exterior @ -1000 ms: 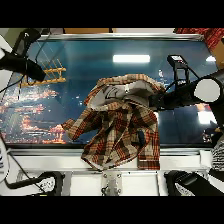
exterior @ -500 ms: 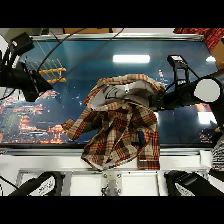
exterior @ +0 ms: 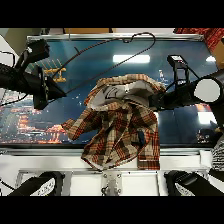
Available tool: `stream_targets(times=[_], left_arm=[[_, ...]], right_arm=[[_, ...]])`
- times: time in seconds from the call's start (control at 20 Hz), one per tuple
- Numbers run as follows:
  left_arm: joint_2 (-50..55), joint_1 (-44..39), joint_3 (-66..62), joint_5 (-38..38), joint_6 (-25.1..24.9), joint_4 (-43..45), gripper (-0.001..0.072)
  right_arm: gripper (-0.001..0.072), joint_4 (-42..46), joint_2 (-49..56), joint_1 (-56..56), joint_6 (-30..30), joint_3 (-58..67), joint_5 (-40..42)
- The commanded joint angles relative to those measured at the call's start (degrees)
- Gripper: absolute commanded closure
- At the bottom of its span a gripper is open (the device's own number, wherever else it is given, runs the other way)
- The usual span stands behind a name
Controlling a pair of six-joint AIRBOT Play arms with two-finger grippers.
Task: Fold the clothes and pants, and hang the long-sleeved shirts on hangers.
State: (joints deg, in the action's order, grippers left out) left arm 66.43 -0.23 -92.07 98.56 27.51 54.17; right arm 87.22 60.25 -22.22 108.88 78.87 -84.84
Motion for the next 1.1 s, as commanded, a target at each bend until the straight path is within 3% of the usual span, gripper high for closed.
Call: stream_targets(times=[0.0, 0.25, 0.45, 0.75, 1.05], left_arm=[[-0.1, -1.9, 0.0, -0.2, -0.1, -0.2, 0.0688], [-0.1, -1.6, 5.5, 6.4, -1.8, 0.3, 0.0689], [-0.1, -1.6, 12.8, 6.4, -3.1, 5.2, 0.0689], [0.3, -1.1, 14.7, 5.6, -7.4, 5.7, 0.0689], [9.0, -1.1, 12.5, 4.0, -7.0, -4.3, 0.0689]], right_arm=[[0.0681, -0.1, 0.0, 0.0, 0.0, 0.0, 0.0], [0.0681, -0.9, 0.0, 0.5, 0.0, 1.0, 0.8], [0.0682, -0.9, 0.0, 2.0, 0.0, 3.9, -0.6], [0.0682, -0.9, 0.0, 4.2, 0.0, 6.8, -2.6], [0.0682, -2.0, 0.3, 4.1, -2.7, 10.3, -5.2]])
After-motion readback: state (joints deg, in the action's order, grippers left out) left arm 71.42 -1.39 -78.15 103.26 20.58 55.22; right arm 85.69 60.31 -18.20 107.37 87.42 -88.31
